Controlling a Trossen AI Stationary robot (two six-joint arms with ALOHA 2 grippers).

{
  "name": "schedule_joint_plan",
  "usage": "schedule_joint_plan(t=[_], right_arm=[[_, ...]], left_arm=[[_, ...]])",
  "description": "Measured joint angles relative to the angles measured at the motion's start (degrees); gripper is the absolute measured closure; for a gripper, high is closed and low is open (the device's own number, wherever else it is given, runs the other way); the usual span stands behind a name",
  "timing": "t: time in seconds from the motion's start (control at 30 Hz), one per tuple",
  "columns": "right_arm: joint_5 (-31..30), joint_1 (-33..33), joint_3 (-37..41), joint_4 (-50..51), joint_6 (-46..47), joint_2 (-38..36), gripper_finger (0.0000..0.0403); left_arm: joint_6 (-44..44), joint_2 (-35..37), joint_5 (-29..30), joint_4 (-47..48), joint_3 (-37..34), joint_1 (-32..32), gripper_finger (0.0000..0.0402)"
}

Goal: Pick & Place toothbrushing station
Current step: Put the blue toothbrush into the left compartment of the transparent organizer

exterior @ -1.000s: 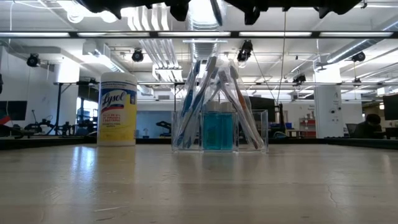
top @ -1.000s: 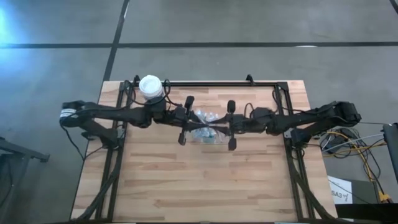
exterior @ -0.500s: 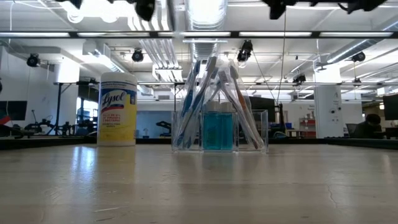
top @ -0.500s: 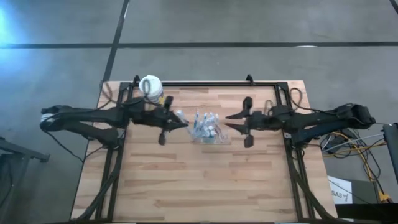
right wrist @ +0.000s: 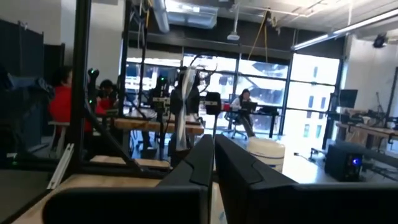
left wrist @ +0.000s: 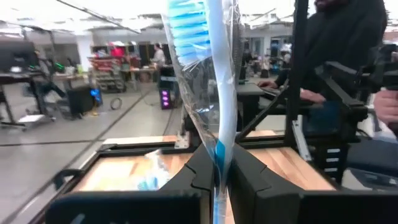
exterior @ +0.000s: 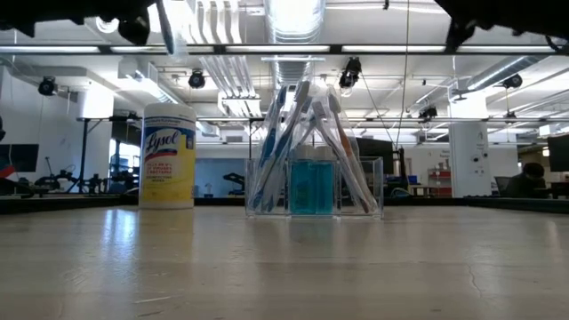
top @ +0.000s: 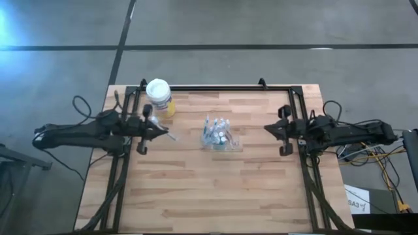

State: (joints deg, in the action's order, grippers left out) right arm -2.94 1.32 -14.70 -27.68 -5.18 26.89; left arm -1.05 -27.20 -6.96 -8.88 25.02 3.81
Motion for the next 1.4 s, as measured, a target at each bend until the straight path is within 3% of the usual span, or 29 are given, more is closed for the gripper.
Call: schedule_joint_plan(t=[0.17, 0.37, 0.5, 0.83, 1.17, 1.4], right_arm=[[0.0, -0.3, 7.4, -1.8, 0.4, -8.0, 0.0394], [0.0, -0.2, 14.2, -4.3, 2.0, -15.5, 0.0394], [-0.2, -0.2, 14.2, 0.1, 2.2, -18.8, 0.0394], [-0.1, -0.2, 14.2, 2.3, 2.6, -19.6, 0.0394], [-0.1, -0.2, 14.2, 2.3, 3.2, -19.6, 0.0394], [-0.2, -0.2, 14.2, 2.3, 3.1, -19.6, 0.0394]], left_arm=[[-0.2, 5.7, 3.9, 0.0, -4.8, 0.1, 0.0379], [1.1, 9.8, 4.3, -0.5, -9.2, 0.1, 0.0379], [1.1, 12.2, 10.5, -0.2, -11.4, 0.1, 0.0379], [2.5, 15.2, 10.9, -1.1, -17.4, 0.2, 0.0379], [3.5, 17.3, 11.0, -7.9, -23.4, 0.2, 0.0379], [5.3, 17.0, 11.0, -10.7, -23.7, 0.2, 0.0379]])
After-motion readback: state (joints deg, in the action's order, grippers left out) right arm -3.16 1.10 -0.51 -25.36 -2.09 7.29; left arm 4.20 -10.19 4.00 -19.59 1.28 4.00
